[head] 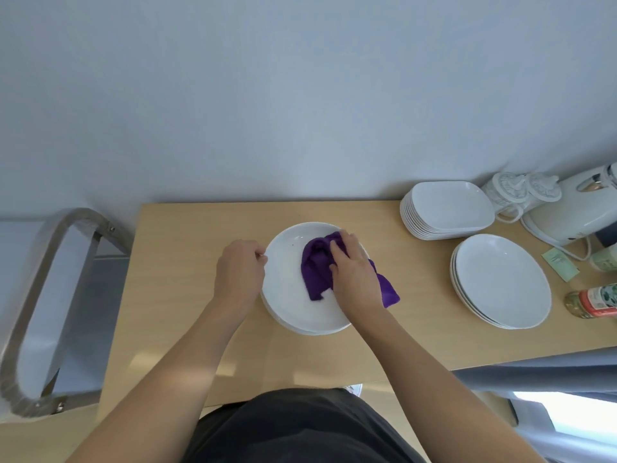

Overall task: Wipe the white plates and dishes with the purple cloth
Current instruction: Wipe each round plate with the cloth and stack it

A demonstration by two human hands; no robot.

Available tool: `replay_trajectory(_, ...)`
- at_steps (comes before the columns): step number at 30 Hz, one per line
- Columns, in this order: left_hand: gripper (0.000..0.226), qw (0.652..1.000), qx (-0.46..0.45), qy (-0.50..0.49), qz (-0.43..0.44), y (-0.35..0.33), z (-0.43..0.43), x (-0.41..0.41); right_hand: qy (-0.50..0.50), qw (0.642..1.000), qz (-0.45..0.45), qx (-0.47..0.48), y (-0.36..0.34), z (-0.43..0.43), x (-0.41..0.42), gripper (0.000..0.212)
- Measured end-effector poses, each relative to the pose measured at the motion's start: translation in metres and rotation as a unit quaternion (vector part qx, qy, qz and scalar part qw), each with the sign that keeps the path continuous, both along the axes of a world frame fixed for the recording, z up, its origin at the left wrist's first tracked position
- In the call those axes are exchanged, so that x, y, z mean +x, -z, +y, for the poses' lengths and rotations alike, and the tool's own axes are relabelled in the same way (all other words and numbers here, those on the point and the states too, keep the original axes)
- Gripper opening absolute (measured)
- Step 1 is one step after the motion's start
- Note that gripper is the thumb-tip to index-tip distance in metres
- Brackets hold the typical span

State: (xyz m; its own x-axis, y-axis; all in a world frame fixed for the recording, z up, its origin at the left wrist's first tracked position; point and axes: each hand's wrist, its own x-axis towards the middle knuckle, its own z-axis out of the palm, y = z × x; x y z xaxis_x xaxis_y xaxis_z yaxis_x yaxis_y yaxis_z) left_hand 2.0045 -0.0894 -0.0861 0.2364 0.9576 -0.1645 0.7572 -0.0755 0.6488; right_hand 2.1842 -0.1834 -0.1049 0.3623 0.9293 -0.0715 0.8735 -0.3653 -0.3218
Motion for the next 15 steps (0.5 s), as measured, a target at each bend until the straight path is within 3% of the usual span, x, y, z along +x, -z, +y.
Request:
replay_trajectory(3,0.014,1.000,-0.006,0.002,-0.021,0.000,0.002,-0.002,0.023,1.000,-0.006,0.014,0.011,0.017,-0.016,0.056)
replay_trajectory(9,0.017,0.998,-0.002,0.003,-0.059,0.008,0.001,-0.006,-0.080,0.992,0.097,0.027,0.010,0.023,-0.050,0.060)
replay_trajectory(15,0.015,0.998,0.006,-0.002,-0.059,0.011,0.001,-0.006,-0.115,0.984,0.000,0.133,0.017,-0.019,-0.056,0.035)
